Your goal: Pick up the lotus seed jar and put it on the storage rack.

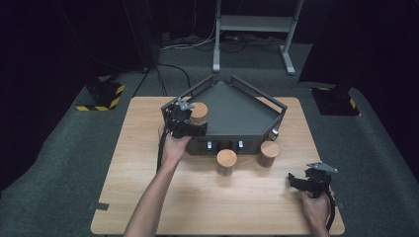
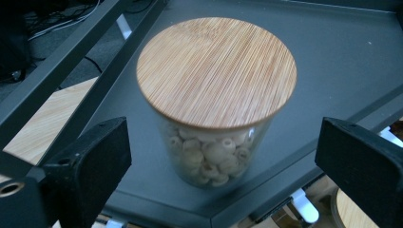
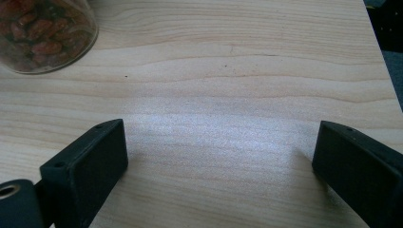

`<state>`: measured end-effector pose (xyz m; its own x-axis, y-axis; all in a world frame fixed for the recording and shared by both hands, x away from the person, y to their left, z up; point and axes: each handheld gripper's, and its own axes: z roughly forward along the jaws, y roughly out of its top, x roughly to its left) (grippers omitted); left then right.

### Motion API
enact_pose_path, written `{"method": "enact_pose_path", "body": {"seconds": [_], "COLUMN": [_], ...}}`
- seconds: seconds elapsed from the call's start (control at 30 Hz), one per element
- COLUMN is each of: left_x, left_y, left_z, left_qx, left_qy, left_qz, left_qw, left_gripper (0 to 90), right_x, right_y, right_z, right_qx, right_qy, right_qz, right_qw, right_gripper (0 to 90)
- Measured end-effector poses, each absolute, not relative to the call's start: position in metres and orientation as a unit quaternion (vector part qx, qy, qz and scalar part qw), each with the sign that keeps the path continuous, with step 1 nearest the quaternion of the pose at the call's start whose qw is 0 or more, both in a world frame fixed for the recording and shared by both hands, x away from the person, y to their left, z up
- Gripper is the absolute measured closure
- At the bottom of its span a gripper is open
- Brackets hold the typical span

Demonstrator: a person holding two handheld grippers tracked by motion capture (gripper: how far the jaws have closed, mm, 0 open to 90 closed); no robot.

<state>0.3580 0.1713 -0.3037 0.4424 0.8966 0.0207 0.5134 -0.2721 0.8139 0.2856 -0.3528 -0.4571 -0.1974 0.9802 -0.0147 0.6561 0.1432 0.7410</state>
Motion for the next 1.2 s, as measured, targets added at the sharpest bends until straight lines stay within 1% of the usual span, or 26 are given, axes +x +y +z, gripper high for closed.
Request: {"method": "enact_pose_path", "body": {"seconds": [0.4, 0.9, 1.2], "left_x": [0.342, 0.323, 0.315], "left_y": [0.189, 0.21, 0.215], "left_z": [-0.307, -0.318, -0.324], "left_qx": [0.756, 0.743, 0.744], "left_qy": [0.462, 0.476, 0.476], "left_qz": [0.252, 0.238, 0.239], "left_qw": [0.389, 0.406, 0.404], "left_gripper": [4.8, 5.1, 5.2], "right_x": [0.286, 0.286, 0.286], "right_y": [-0.353, -0.353, -0.353], "right_z": [-0.457, -0.457, -0.457], "right_qx": [0.577, 0.577, 0.577], "right_qy": [0.709, 0.709, 0.709], "right_qz": [0.309, 0.309, 0.309], "right_qw": [0.262, 0.262, 0.262], "right_gripper": [3.6, 3.6, 3.6]}}
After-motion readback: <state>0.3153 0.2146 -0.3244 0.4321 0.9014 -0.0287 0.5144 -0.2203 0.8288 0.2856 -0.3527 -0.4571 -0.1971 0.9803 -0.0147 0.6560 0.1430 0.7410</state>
